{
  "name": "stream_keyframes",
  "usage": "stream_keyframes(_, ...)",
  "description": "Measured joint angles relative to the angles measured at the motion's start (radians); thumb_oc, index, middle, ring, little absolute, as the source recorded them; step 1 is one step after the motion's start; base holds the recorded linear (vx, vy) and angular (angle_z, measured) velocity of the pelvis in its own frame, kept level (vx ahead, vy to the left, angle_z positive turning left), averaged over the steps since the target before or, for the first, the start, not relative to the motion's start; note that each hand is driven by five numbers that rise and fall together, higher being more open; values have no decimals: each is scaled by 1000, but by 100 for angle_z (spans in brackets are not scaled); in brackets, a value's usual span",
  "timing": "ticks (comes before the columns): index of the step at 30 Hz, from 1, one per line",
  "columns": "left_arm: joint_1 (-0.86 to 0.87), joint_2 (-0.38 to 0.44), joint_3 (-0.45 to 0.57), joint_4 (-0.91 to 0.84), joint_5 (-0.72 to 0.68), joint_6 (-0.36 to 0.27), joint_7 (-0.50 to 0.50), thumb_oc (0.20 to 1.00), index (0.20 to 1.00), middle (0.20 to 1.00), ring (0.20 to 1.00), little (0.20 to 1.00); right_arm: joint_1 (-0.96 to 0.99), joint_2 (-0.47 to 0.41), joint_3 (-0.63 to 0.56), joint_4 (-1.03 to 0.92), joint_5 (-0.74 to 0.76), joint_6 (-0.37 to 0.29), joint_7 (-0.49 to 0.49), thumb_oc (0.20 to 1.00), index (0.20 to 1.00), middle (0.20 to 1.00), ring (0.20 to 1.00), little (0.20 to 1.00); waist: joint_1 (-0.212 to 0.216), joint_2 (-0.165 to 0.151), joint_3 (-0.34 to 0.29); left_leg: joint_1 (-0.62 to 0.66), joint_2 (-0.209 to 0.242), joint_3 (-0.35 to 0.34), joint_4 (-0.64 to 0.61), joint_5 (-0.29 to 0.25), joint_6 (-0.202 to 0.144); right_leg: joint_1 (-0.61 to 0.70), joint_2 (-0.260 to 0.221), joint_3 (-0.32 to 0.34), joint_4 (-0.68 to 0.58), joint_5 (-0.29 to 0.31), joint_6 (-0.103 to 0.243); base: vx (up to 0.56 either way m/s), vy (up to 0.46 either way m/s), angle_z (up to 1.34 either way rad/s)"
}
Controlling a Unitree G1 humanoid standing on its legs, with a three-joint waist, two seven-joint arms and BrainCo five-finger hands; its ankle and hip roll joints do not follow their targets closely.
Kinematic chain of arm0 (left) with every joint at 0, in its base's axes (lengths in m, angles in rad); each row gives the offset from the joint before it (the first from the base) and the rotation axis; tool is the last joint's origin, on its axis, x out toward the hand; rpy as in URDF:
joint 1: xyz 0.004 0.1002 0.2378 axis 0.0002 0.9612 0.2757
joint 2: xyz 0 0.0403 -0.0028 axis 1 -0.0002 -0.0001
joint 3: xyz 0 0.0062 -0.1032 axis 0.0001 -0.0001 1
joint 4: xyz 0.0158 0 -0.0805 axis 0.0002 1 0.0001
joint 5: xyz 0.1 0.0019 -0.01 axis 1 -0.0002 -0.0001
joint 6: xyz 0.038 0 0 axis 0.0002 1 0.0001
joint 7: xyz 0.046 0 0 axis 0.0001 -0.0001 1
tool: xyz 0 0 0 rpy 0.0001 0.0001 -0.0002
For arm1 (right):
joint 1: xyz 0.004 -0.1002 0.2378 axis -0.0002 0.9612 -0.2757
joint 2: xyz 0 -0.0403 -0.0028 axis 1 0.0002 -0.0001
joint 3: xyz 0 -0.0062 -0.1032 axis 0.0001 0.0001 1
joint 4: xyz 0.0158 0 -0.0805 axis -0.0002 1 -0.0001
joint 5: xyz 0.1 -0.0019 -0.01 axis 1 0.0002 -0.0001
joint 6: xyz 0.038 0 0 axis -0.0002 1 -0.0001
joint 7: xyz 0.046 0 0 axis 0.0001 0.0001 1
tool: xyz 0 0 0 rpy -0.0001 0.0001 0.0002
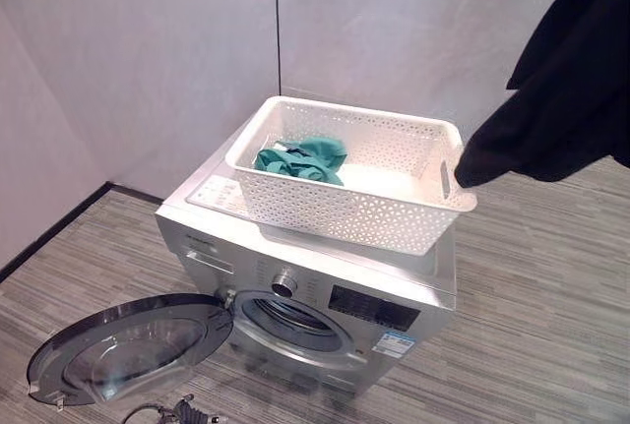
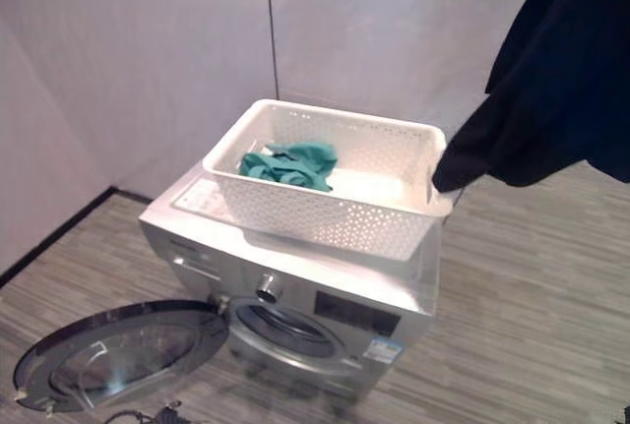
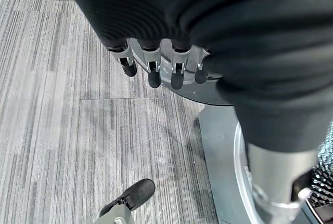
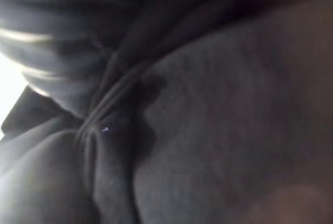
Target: Grab the laundry basket,head to the washer,open it,put in the laundry and shut it.
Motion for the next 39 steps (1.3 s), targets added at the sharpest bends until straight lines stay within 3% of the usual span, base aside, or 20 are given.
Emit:
stream_keyframes(9,25,1,49,37,-1,1,-1,1000,1000,1000,1000,1000,14,-123,50,61,-2,5,10,200,200,200,200,200,-11,7,-17,-2,-2,11,-1,-3,4,-10,-2,11,-8,-4,-1,-2,-3,-3)
stream_keyframes(12,46,-3,51,36,-1,1,0,1000,1000,1000,1000,1000,215,-168,-111,-40,-4,1,11,200,200,200,200,200,-22,9,-22,2,-2,22,-1,-6,8,-15,-2,24,-8,1,3,-15,-4,-12)
stream_keyframes(14,57,-10,56,24,-2,0,0,1000,1000,1000,1000,1000,453,-172,-302,-158,-22,-2,2,200,200,200,200,200,-34,16,-23,2,-2,28,-1,-6,9,-19,-3,31,-8,2,6,-22,8,-7)
stream_keyframes(15,66,-20,72,3,-6,1,0,1000,1000,1000,1000,1000,684,-132,-504,-292,-45,-5,-7,200,200,200,200,200,-53,32,-17,3,-3,29,-1,-7,10,-20,-4,35,-8,1,8,-23,12,-10)
stream_keyframes(17,69,-49,74,-47,-31,1,-3,1000,1000,1000,1000,1000,1006,-41,-748,-510,-71,-36,-22,200,200,200,200,200,-64,43,-4,19,-6,41,-1,-8,12,-6,-2,43,-8,7,8,-23,13,-13)
stream_keyframes(20,71,-105,47,-226,-37,-17,-4,1000,1000,1000,1000,1000,1430,72,-967,-725,-132,-38,-45,200,200,200,200,200,-49,105,28,14,-19,40,-5,-13,18,-10,-10,46,1,12,18,-73,36,1)
stream_keyframes(23,75,-117,-13,-365,-37,-34,-11,1000,1000,1000,1000,1000,1651,228,-1088,-838,-198,-29,-77,200,200,200,200,200,-54,139,44,8,-22,24,-3,-12,16,-10,-14,31,1,10,17,-35,47,10)
stream_keyframes(28,28,-114,-15,-403,-29,-41,-15,1000,1000,1000,1000,1000,1743,377,-1127,-965,-282,-28,-95,200,200,200,200,200,-77,135,58,4,-33,25,-1,-11,17,-18,-19,34,1,14,19,-54,68,-1)
stream_keyframes(32,-10,-96,-20,-390,-27,-39,-12,1000,1000,1000,1000,1000,1721,547,-1104,-1078,-379,-14,-114,200,200,200,200,200,-79,102,96,38,-46,62,-1,-15,24,-40,-31,92,30,15,26,-139,91,-43)
stream_keyframes(35,-36,-68,-10,-395,-27,-39,-6,1000,1000,1000,1000,1000,1698,611,-1024,-1107,-435,-8,-122,200,200,200,200,200,-99,79,161,55,-62,100,-1,-28,44,-77,-56,138,87,14,49,-244,13,-52)
stream_keyframes(37,-58,-43,0,-402,-32,-38,-3,1000,1000,1000,1000,1000,1698,664,-977,-1104,-435,2,-122,200,200,200,200,200,-104,67,184,16,-67,120,32,-35,76,-118,-75,117,117,18,50,-283,-26,-26)
stream_keyframes(38,-65,-35,6,-408,-32,-38,-2,1000,1000,1000,1000,1000,1699,671,-947,-1103,-434,9,-121,200,200,200,200,200,-91,69,202,30,-65,137,12,-25,73,-136,-84,71,160,-3,42,-341,-73,-15)
stream_keyframes(39,-63,-26,20,-415,-36,-38,-1,1000,1000,1000,1000,1000,1706,684,-889,-1098,-433,10,-97,200,200,200,200,200,-73,81,217,20,-49,150,27,-16,92,-181,-93,25,382,-113,37,-222,-70,-19)
